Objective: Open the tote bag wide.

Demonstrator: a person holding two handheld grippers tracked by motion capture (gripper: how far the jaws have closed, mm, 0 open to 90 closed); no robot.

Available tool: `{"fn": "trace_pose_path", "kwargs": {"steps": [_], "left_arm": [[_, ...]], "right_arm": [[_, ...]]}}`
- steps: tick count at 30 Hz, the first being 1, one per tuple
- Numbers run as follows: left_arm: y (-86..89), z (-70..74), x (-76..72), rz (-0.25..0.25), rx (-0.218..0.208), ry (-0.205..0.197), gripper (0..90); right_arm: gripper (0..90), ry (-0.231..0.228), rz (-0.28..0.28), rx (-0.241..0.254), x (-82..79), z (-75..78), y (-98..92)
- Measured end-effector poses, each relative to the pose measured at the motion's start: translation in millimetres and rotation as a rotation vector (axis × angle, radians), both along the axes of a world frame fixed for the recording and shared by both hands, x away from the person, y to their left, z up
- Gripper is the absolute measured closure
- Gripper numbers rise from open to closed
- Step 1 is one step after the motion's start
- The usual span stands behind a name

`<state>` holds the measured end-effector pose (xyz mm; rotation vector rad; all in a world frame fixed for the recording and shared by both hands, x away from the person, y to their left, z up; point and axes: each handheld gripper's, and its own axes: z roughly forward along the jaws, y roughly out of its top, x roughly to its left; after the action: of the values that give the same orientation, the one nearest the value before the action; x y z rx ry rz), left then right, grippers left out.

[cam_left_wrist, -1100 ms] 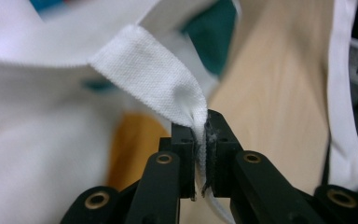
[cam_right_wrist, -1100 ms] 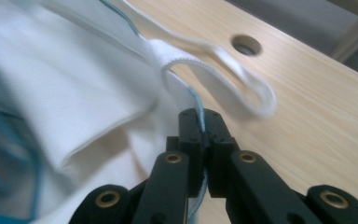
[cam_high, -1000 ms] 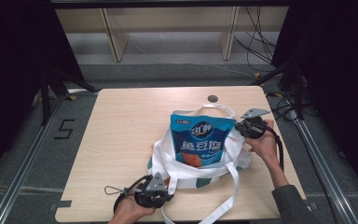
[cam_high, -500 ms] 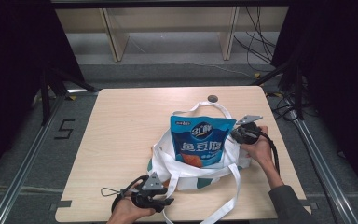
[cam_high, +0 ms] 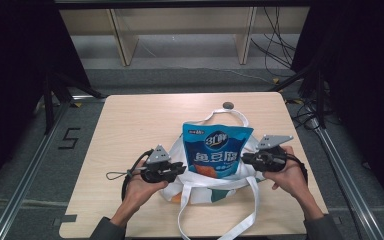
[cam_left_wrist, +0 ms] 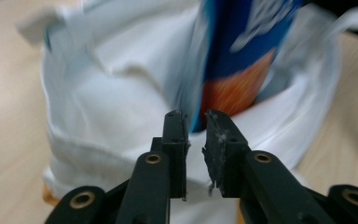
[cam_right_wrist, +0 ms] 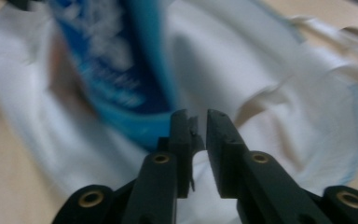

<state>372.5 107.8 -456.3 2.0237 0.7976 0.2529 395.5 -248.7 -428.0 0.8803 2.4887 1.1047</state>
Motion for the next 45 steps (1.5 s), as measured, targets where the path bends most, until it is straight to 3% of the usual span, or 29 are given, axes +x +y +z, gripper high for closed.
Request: {"fn": "trace_pose_path", "kwargs": {"steps": [1,2,3,4,5,8,9,11,12,14,15,16,18,22,26,30,31,35,37,38,40,41,43,45], "left_arm": [[0.4,-9.4,0.5,0.015,0.010,0.026,79.2],[3.9,-17.0,1.9,-0.002,0.050,0.040,79.4],[5.1,-24.5,1.1,0.015,0.038,0.071,80.6],[7.4,-30.4,0.9,0.013,0.017,0.095,81.6],[7.7,-33.0,0.2,0.015,0.013,0.100,82.7],[2.2,-40.0,-6.6,0.006,0.074,0.062,83.3],[1.8,-41.8,-6.5,-0.006,0.097,0.055,83.3],[1.3,-45.5,-5.5,0.007,0.077,0.077,83.4],[1.7,-46.7,-4.2,0.007,0.071,0.081,83.4],[0.8,-47.5,-3.3,0.012,0.078,0.078,83.5],[0.1,-47.1,-2.1,0.007,0.093,0.067,83.5],[0.4,-46.7,-0.6,0.001,0.112,0.055,83.4],[-1.3,-47.2,2.4,0.023,0.107,0.057,83.4],[-0.6,-47.4,14.2,0.045,0.127,0.025,83.5],[-0.3,-48.6,27.6,0.097,0.116,0.027,83.0],[0.7,-49.0,41.7,0.127,0.126,0.015,82.4],[0.7,-49.3,45.3,0.133,0.123,0.007,82.1],[2.9,-49.2,59.8,0.154,0.134,-0.004,81.7],[4.3,-49.9,65.6,0.168,0.117,0.009,81.6],[6.4,-49.5,69.4,0.163,0.136,0.001,81.6],[5.3,-50.5,72.4,0.186,0.107,0.011,81.6],[5.8,-50.3,73.8,0.184,0.111,0.009,81.6],[6.7,-50.2,76.3,0.185,0.115,0.003,81.5],[7.1,-50.3,77.6,0.188,0.108,0.019,81.5]], "right_arm": [[82.8,0.009,0.026,-0.016,-5.0,-2.9,0.8],[84.2,0.026,0.036,-0.044,-11.0,-7.2,2.2],[85.1,0.016,0.038,-0.061,-15.5,-15.5,4.5],[86.2,0.033,0.029,-0.125,-18.9,-21.4,4.0],[87.1,0.038,0.013,-0.179,-19.8,-30.9,2.5],[89.4,0.105,-0.007,-0.190,-17.4,-53.8,-0.2],[89.9,0.106,-0.012,-0.198,-14.8,-58.8,-0.3],[90.0,0.131,-0.042,-0.190,-12.2,-67.0,-0.4],[90.0,0.163,-0.028,-0.187,-12.0,-64.6,-2.1],[90.0,0.123,-0.014,-0.177,-10.5,-67.8,-3.0],[90.0,0.140,-0.004,-0.186,-11.0,-65.5,-3.3],[90.0,0.126,-0.041,-0.187,-11.6,-67.2,-0.1],[90.0,0.128,-0.010,-0.194,-9.4,-65.6,-0.6],[90.0,0.109,-0.031,-0.169,-4.2,-68.4,1.0],[90.0,0.117,-0.035,-0.166,4.8,-67.5,2.2],[90.0,0.080,-0.059,-0.137,15.0,-71.7,5.7],[90.0,0.102,-0.056,-0.153,17.2,-69.1,5.5],[89.9,0.076,-0.075,-0.137,32.1,-71.8,9.3],[89.9,0.082,-0.087,-0.123,40.1,-72.3,11.3],[89.9,0.096,-0.085,-0.131,42.4,-70.8,11.2],[89.9,0.086,-0.093,-0.113,48.3,-72.7,12.0],[89.9,0.103,-0.094,-0.111,50.3,-71.6,11.8],[89.9,0.089,-0.107,-0.101,54.1,-73.3,12.9],[89.9,0.116,-0.121,-0.087,55.5,-72.7,14.2]]}}
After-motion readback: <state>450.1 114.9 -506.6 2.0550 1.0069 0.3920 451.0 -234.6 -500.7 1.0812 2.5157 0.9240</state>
